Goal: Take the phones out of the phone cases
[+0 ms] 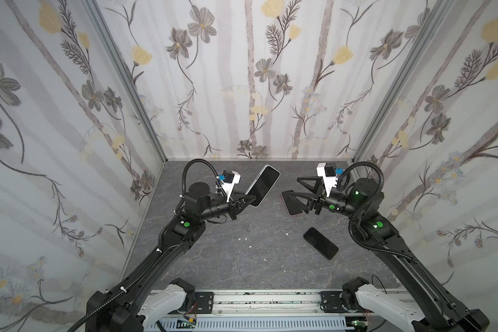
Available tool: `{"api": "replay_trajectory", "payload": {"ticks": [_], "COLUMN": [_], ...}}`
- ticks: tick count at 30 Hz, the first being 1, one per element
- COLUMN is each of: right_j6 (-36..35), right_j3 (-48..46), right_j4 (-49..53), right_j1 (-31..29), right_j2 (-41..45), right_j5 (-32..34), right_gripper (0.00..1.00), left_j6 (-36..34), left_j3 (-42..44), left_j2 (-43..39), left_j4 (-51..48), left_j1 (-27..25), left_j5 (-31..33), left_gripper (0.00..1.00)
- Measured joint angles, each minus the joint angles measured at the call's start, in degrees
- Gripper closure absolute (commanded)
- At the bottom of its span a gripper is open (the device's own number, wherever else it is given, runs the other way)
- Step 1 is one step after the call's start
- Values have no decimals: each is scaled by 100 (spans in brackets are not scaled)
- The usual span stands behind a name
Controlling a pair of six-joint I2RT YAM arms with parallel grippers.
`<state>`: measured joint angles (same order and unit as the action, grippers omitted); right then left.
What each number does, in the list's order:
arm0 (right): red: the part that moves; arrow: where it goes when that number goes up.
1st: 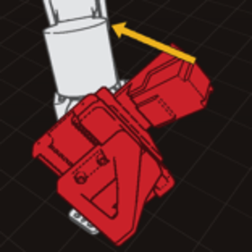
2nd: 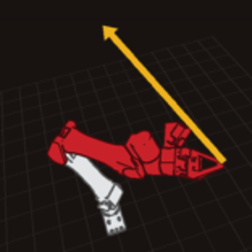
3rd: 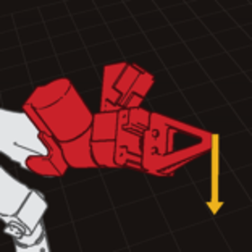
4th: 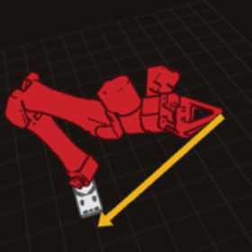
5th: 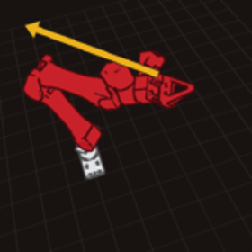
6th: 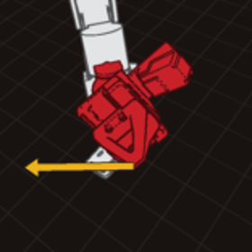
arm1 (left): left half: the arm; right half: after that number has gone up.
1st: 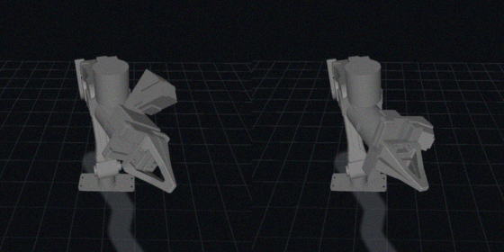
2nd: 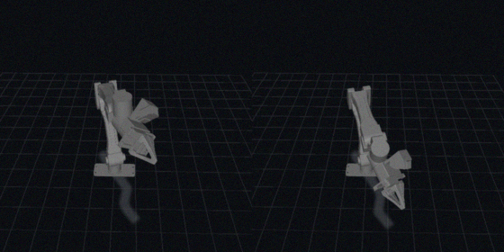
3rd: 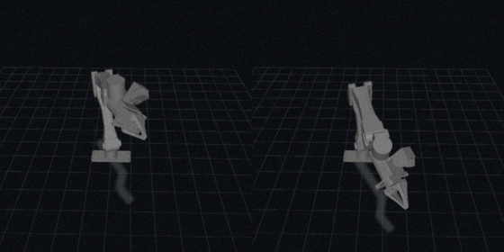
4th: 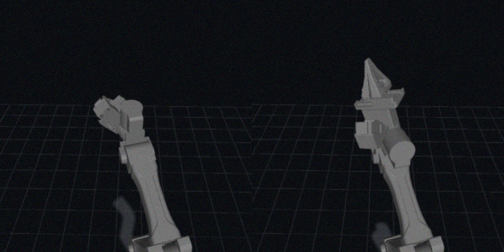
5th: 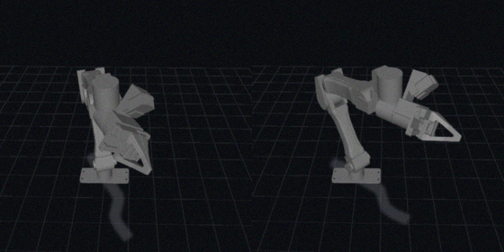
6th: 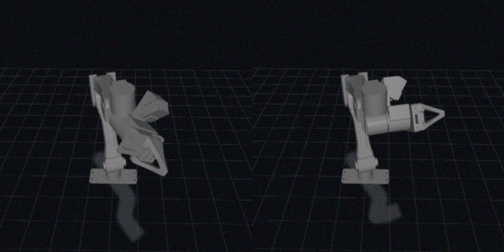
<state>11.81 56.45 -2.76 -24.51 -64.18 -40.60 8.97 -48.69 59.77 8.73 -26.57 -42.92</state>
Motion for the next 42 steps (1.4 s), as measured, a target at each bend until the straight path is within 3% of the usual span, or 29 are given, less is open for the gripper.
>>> {"api": "replay_trajectory", "payload": {"ticks": [7, 11, 16, 27, 37, 42], "right_j6": [-168, -431, -546, -476, -160, 50], "right_j3": [511, 861, 914, 1108, 1202, 1270], "right_j4": [426, 852, 1325, 1320, 1204, 1082], "right_j1": [9, -4, -111, -459, -553, -564], "right_j2": [-39, -284, -498, -822, -1016, -1097], "right_j5": [-756, -1261, -1587, -2055, -2234, -2358], "right_gripper": [18, 24, 30, 37, 50, 52], "left_j6": [-739, -1150, -1604, -2356, -2413, -2422], "left_j3": [22, 188, 382, 468, 356, 356], "left_j2": [81, -94, -356, -385, -260, -229], "left_j4": [28, 48, 48, 39, 44, 48], "left_j1": [22, 31, 31, 31, 31, 31], "left_j5": [-1397, -1733, -1766, -1606, -1762, -1838], "left_gripper": [100, 100, 100, 100, 100, 100]}}
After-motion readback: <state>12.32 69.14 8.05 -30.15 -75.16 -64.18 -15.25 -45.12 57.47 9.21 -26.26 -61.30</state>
